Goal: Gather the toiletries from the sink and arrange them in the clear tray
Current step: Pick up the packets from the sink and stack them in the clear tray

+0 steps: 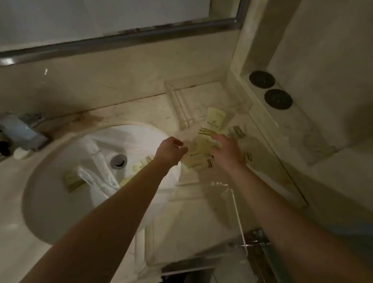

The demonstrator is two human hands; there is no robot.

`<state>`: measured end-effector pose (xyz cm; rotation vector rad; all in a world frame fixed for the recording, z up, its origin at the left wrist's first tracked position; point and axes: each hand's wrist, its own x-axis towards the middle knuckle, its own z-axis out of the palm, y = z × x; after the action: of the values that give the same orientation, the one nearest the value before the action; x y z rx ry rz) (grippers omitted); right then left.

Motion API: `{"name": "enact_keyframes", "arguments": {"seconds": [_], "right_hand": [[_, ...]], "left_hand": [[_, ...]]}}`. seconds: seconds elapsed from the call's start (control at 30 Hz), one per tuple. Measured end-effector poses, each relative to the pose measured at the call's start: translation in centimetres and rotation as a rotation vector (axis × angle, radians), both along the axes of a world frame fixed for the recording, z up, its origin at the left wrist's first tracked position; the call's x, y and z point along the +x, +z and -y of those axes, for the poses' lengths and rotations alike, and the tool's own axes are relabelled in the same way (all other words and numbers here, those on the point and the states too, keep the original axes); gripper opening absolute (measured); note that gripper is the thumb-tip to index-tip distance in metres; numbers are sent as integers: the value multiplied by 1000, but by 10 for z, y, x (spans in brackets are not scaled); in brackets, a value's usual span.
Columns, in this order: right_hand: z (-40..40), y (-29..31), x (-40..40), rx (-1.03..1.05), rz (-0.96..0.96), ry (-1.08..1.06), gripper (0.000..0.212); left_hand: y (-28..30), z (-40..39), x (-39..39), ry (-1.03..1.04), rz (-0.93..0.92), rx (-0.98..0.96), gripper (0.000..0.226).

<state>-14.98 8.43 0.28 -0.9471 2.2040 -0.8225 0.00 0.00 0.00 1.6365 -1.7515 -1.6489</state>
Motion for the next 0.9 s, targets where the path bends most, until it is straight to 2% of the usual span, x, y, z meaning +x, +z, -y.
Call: {"name": "enact_keyframes", "arguments": {"seconds": [0.13, 0.23, 0.3, 0.43, 0.53, 0.63, 0.73, 0.8, 0.9], "right_hand": [[35, -9, -21, -29, 34, -33, 44], [57, -17, -27, -82, 153, -241, 43], [70, -20, -28, -128, 150, -369, 49], [82, -27, -25, -142, 215, -476, 57], [81, -30, -22, -137, 260, -497, 47], [74, -28, -16, -225, 303, -485, 34], [64, -23, -11, -301, 362, -516, 29], [58, -19, -12, -332, 394, -534, 24], [47, -10, -14, -363, 356, -556, 25]], "left_hand": [[-10, 8, -21, -131, 296, -134, 56], [-25, 7, -23, -202, 452, -178, 67], [-30, 7, -20, -193, 479, -197, 70], [-32, 6, -17, -192, 395, -162, 56], [-33, 6, -14, -190, 408, -157, 42], [-34, 5, -12, -227, 474, -170, 23], [-31, 4, -11, -224, 474, -182, 17], [-24, 2, -11, -167, 432, -209, 14], [-6, 0, -8, 35, 322, -250, 11]]}}
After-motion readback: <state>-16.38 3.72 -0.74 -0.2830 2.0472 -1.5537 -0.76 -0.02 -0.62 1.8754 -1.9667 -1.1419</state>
